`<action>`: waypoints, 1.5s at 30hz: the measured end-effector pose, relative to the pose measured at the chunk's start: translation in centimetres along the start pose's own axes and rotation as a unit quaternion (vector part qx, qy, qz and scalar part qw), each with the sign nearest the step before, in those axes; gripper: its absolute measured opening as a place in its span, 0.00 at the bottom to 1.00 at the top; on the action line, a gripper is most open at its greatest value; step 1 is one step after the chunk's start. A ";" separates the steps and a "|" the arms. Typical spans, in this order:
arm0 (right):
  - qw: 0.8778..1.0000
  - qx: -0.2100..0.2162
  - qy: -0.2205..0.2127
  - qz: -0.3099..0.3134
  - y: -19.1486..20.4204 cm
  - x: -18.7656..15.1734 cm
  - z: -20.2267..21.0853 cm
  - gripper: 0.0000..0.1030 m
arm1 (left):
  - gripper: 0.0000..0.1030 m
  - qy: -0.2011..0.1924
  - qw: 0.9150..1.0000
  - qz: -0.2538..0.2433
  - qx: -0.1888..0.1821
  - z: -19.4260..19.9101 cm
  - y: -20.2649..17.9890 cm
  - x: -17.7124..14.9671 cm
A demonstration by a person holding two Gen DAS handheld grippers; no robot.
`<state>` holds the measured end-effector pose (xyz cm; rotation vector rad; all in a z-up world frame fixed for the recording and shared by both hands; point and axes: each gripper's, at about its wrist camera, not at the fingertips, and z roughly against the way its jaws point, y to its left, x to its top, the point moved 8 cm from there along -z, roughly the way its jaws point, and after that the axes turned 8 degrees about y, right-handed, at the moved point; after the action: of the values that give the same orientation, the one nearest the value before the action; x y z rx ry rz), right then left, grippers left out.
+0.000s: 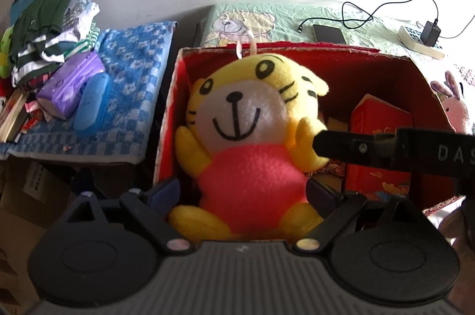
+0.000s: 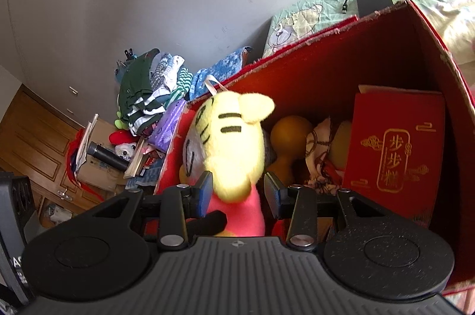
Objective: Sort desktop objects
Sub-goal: 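Lower the tiger plush into the red box and open the right gripper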
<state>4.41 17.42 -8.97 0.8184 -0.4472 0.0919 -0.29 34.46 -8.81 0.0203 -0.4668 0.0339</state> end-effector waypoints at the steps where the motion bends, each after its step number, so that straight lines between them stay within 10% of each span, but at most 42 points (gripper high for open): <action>1: 1.000 -0.001 0.001 0.000 0.1 -0.2 0.0 0.41 | 0.91 0.000 1.000 0.003 -0.001 0.0 0.1 0.0; 45: 0.995 -0.047 -0.072 0.050 0.4 -2.8 2.6 0.38 | 0.96 -0.016 1.000 0.013 0.012 0.5 0.3 -1.1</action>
<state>0.91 16.07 -8.38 0.7118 -0.6238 0.1038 -1.56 34.75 -8.84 0.0385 -0.4983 0.0650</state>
